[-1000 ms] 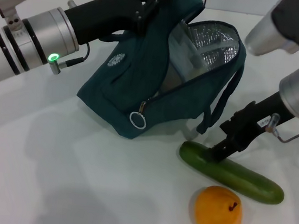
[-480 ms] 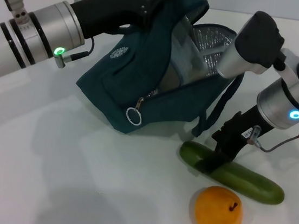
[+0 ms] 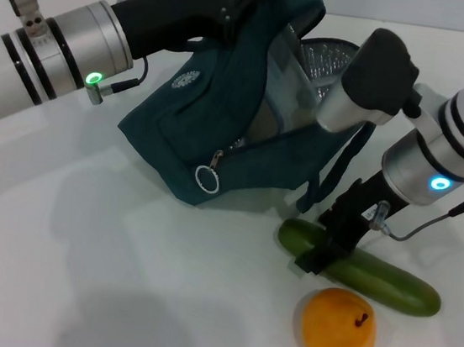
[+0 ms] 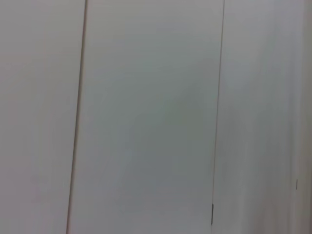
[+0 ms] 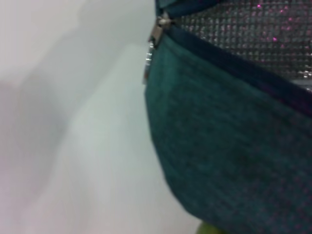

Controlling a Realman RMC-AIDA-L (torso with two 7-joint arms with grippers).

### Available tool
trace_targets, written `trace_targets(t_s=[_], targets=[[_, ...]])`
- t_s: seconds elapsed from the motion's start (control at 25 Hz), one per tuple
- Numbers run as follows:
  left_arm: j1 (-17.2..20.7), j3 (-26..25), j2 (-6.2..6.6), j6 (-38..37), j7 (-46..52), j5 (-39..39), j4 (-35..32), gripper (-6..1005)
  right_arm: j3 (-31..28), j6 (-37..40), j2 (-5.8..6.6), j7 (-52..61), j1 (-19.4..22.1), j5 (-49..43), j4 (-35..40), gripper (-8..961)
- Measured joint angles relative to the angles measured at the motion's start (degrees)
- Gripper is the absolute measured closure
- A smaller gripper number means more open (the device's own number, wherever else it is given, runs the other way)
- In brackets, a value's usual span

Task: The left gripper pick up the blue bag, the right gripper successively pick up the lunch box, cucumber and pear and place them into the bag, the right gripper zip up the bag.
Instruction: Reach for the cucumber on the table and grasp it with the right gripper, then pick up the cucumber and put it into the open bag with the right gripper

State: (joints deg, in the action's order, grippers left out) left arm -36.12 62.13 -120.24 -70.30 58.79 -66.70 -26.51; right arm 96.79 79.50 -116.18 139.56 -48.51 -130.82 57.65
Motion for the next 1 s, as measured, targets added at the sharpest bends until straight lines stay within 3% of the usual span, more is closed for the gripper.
trace_targets(t_s=[0.6, 1.0], targets=[[-0.26, 0.0, -0.08, -0.02, 0.0, 0.0, -0.03, 956, 1.56, -0.56, 0.0, 0.01, 0.17, 1.15, 0.28, 253], [-0.12, 0.0, -0.09, -0.07, 0.0, 0.0, -0.12, 956, -1.67, 1.34, 0.27, 0.03, 0.77, 1.02, 0.42, 376]])
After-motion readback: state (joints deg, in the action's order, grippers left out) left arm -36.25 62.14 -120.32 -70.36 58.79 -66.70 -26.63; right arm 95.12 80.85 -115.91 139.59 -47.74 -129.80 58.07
